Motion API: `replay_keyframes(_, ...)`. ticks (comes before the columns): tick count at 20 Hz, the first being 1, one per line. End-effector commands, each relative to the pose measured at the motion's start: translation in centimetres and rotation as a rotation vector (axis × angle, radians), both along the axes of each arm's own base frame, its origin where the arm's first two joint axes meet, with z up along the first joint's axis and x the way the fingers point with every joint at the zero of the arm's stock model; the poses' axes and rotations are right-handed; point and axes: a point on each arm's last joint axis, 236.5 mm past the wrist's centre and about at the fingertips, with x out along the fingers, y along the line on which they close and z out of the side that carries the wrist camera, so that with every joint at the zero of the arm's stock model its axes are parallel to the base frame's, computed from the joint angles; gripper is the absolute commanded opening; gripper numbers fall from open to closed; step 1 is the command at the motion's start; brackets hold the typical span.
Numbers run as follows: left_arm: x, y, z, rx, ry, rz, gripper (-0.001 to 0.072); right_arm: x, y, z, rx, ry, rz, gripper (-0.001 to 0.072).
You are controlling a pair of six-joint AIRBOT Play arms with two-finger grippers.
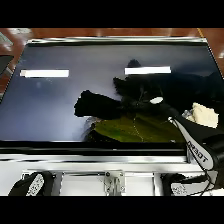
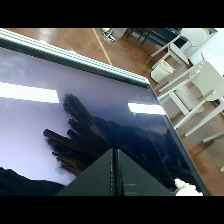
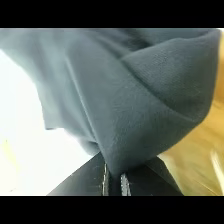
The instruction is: Fold the shirts.
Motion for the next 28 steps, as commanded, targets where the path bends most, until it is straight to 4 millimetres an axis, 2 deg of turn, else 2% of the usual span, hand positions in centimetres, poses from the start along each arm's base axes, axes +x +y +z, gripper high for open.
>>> replay_keyframes(1, 0.0, 0.0, 0.0, -0.001, 0.001, -0.001, 0.0046, 3.2, -2.2, 8.1, 0.061, -0.259, 0.052, 0.0061)
replay_keyframes(3, 0.0, -0.1, 0.0, -0.001, 0.002, -0.003, 0.0046, 5.6, -6.7, 14.7, 0.065, -0.393, -0.033, 0.0061)
replay_keyframes(5, -0.2, -0.3, -0.2, 0.002, 0.009, -0.016, 0.0046, 6.9, -12.7, 20.3, 0.043, -0.480, -0.158, 0.0061)
replay_keyframes(7, -0.7, -0.8, -0.6, 0.010, 0.024, -0.045, 0.0046, 6.8, -19.7, 24.0, -0.004, -0.509, -0.318, 0.0061)
replay_keyframes(8, -1.0, -1.2, -0.9, 0.014, 0.035, -0.064, 0.0046, 6.2, -23.3, 25.0, -0.039, -0.510, -0.393, 0.0061)
replay_keyframes(10, -1.5, -1.7, -1.2, 0.021, 0.049, -0.092, 0.0046, 4.1, -30.6, 25.8, -0.139, -0.486, -0.535, 0.0061)
replay_keyframes(12, -1.6, -1.8, -1.3, 0.023, 0.054, -0.100, 0.0046, 1.1, -37.2, 25.0, -0.240, -0.413, -0.661, 0.0061)
replay_keyframes(14, -1.6, -1.8, -1.3, 0.023, 0.054, -0.100, 0.0046, -2.4, -42.3, 23.2, -0.319, -0.313, -0.748, 0.0061)
replay_keyframes(16, -1.7, -1.9, -1.3, 0.024, 0.055, -0.104, 0.0046, -5.9, -46.1, 21.8, -0.360, -0.225, -0.815, 0.0061)
replay_keyframes(17, -1.8, -2.0, -1.4, 0.025, 0.058, -0.109, 0.0046, -7.3, -47.3, 21.3, -0.367, -0.193, -0.839, 0.0061)
replay_keyframes(19, -1.8, -2.0, -1.5, 0.026, 0.060, -0.113, 0.0046, -9.8, -48.5, 20.2, -0.378, -0.123, -0.852, 0.0061)
replay_keyframes(22, -1.8, -2.0, -1.5, 0.026, 0.060, -0.113, 0.0046, -13.8, -49.0, 17.0, -0.472, 0.048, -0.803, 0.0061)
replay_keyframes(25, -1.8, -2.0, -1.5, 0.026, 0.060, -0.113, 0.0046, -19.1, -49.5, 13.3, -0.577, 0.305, -0.776, 0.0060)
replay_keyframes(26, -1.8, -2.0, -1.5, 0.026, 0.060, -0.113, 0.0046, -20.4, -49.6, 12.4, -0.595, 0.364, -0.766, 0.0061)
replay_keyframes(28, -1.8, -2.0, -1.5, 0.026, 0.060, -0.113, 0.0046, -21.4, -48.6, 10.3, -0.571, 0.426, -0.742, 0.0061)
